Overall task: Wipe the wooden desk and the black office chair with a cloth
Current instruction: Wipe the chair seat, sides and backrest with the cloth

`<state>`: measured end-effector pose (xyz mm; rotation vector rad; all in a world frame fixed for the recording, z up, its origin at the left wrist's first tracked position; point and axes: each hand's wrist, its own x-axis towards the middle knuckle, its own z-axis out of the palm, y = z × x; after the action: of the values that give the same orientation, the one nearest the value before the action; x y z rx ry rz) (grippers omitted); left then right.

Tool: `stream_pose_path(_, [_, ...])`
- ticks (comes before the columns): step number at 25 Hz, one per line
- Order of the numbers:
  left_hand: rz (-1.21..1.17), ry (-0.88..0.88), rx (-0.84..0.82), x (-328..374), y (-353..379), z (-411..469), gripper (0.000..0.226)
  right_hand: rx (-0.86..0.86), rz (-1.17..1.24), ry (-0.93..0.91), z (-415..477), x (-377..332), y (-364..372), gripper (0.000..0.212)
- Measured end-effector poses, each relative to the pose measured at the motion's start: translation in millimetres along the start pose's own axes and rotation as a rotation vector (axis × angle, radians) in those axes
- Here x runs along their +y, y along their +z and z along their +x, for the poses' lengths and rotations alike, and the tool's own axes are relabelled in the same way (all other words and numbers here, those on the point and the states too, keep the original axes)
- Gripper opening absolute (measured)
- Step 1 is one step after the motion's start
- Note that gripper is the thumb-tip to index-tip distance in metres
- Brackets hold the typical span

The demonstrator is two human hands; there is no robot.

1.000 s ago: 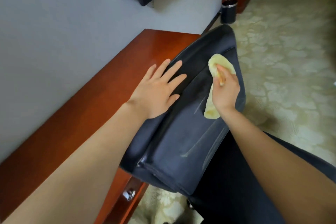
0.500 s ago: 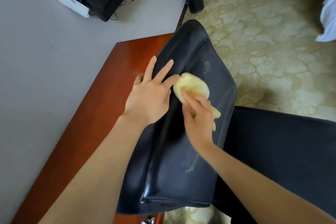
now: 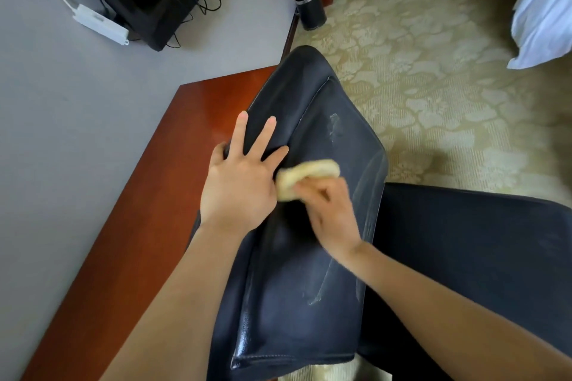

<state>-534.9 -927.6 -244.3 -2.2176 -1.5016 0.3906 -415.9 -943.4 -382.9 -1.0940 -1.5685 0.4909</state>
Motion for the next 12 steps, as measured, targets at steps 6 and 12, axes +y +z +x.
stream_pose_path(6, [-0.011,-0.014,0.005,1.8,3.8,1.2,0.048,0.272,-0.071,0.551,92.6,56.3,-14.1,0.035])
stream_pose_path(12, [0.05,0.023,0.02,1.8,1.6,0.0,0.05,0.381,0.029,0.752,123.6,49.1,-10.1,0.036])
